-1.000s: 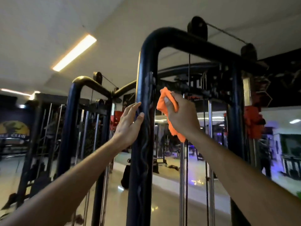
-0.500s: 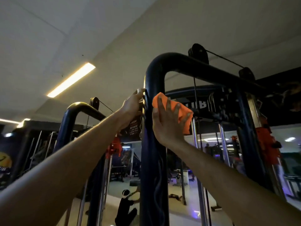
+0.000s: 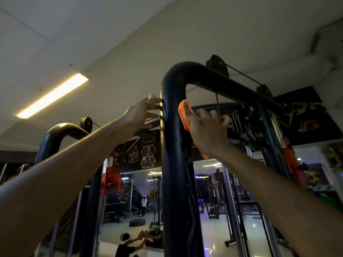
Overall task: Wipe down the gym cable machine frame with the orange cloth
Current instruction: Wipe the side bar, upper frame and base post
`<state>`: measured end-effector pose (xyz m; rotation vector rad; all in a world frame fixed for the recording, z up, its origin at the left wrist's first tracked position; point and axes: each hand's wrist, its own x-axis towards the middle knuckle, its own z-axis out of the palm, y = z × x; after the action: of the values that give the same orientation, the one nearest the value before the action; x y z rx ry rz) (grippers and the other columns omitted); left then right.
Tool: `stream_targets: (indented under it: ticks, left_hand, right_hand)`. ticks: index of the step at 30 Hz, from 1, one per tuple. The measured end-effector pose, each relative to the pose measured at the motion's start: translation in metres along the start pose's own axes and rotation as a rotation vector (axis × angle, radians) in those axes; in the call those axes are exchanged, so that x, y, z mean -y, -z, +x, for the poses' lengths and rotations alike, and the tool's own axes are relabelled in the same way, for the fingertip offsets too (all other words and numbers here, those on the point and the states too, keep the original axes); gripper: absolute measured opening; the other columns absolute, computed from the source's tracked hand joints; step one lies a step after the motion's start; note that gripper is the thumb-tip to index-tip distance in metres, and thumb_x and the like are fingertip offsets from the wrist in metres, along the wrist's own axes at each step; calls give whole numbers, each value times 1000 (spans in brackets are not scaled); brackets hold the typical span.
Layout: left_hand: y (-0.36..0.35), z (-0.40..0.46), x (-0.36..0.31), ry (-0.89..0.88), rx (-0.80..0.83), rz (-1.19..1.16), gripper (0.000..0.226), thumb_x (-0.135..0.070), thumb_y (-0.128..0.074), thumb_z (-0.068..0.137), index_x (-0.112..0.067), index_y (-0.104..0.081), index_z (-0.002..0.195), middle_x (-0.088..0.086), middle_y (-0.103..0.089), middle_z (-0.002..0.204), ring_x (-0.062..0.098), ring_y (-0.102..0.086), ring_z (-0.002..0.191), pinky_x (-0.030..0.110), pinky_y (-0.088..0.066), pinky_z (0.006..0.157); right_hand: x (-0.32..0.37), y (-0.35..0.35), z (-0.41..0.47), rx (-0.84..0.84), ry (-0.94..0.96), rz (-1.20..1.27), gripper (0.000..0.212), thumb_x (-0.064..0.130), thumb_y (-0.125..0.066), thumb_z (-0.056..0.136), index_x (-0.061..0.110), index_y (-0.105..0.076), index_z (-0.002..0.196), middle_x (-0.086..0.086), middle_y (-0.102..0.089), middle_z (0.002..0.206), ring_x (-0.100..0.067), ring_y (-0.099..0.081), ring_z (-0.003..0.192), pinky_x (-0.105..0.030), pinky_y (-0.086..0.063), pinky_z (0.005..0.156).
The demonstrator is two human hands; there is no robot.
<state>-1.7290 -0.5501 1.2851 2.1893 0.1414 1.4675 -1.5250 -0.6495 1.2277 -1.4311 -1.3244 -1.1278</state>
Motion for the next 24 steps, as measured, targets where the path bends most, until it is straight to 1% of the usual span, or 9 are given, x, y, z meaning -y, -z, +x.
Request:
stream_targets:
  ticks: [3, 5, 7, 10, 12, 14, 18, 21, 24]
  left_hand:
    - [0, 0, -1, -5, 3, 16, 47, -47, -29, 117, -27, -64, 141, 0, -64, 141, 25, -60, 131, 56, -46, 116]
    - [0, -2, -1, -9, -8, 41, 47, -46, -28, 117, -28, -63, 142, 0, -63, 142, 25, -59, 132, 55, -46, 115]
    - [-3, -4, -3, -11, -24, 65, 46, -45, -29, 117, -28, -63, 142, 1, -63, 144, 25, -59, 133, 55, -47, 115]
    - [-7, -8, -5, 0, -57, 66, 42, -45, -31, 117, -31, -65, 136, 0, -62, 144, 24, -59, 132, 52, -49, 112]
    - [-10, -9, -6, 8, -78, 76, 42, -45, -32, 117, -29, -64, 139, -1, -62, 144, 24, -59, 133, 51, -49, 111]
    - [-15, -9, -11, 22, -98, 90, 43, -44, -32, 117, -28, -64, 141, -2, -64, 142, 23, -59, 132, 50, -50, 110]
    - [-17, -7, -22, 54, -136, 106, 44, -47, -32, 116, -28, -68, 133, -4, -67, 136, 21, -61, 129, 49, -50, 108]
    - [-21, -7, -27, 81, -164, 134, 43, -46, -37, 115, -24, -65, 139, -4, -66, 139, 20, -61, 128, 47, -50, 106]
    - [-29, -12, -24, 101, -168, 151, 40, -46, -37, 115, -28, -63, 139, -7, -63, 140, 21, -61, 128, 51, -48, 111]
  right_hand:
    - [-4, 9, 11, 7, 69, 7, 36, 43, -23, 108, 41, -58, 100, 5, -56, 115, -21, -49, 118, -47, -18, 104]
    - [-4, 10, 14, -37, 83, 36, 39, 48, -34, 108, 42, -65, 129, 3, -49, 119, -18, -43, 118, -43, -21, 102]
    - [3, 3, 9, -98, 53, 84, 51, 50, -43, 108, 37, -52, 156, -4, -35, 142, -17, -28, 126, -45, -26, 111]
    - [10, -22, 1, -200, 87, 227, 54, 41, -48, 111, 25, -42, 163, 0, -10, 171, -25, -9, 157, -58, -21, 129]
    - [12, -34, -4, -172, 128, 465, 58, 33, -43, 116, 20, -27, 170, 6, -1, 179, -22, -4, 166, -49, -22, 133]
    - [15, -37, -4, -132, 154, 639, 62, 29, -40, 118, 28, -13, 174, 9, 3, 182, -15, -3, 168, -34, -25, 128]
    - [29, -34, 20, -162, 134, 534, 56, 39, -34, 117, 25, -25, 171, 3, -5, 183, -18, 6, 168, -55, -7, 136]
    - [34, -24, 25, -110, 86, 629, 71, 42, -40, 115, 19, -8, 173, -4, 0, 183, -24, 2, 168, -55, -14, 135]
    - [20, -32, 1, 11, 152, 618, 74, 45, -36, 114, 19, -3, 174, 0, 23, 180, -21, 15, 167, -50, -8, 135]
